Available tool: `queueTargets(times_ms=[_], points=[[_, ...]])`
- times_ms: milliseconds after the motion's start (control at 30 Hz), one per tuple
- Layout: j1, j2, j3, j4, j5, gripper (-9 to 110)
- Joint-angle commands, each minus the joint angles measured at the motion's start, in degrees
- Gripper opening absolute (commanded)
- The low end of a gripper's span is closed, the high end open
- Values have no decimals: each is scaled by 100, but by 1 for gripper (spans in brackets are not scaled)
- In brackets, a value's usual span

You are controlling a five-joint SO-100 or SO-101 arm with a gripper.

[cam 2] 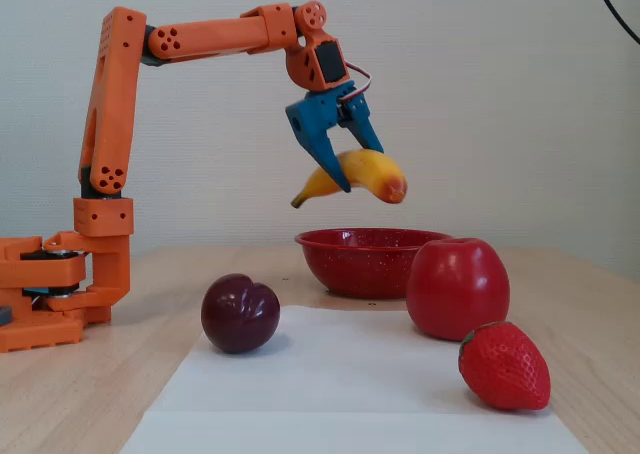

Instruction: Grasp the banana and put it in the red bowl

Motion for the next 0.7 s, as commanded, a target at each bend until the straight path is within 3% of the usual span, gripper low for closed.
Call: queueTargets(times_ms=[0,233,333,467,667], points=[[123,264,-185,-448,-44,19],[114,35,44,-554,88,45],[70,35,35,-448,53,46],[-18,97,-141,-272,-9,39],[-229,299,-615,237,-44,14]])
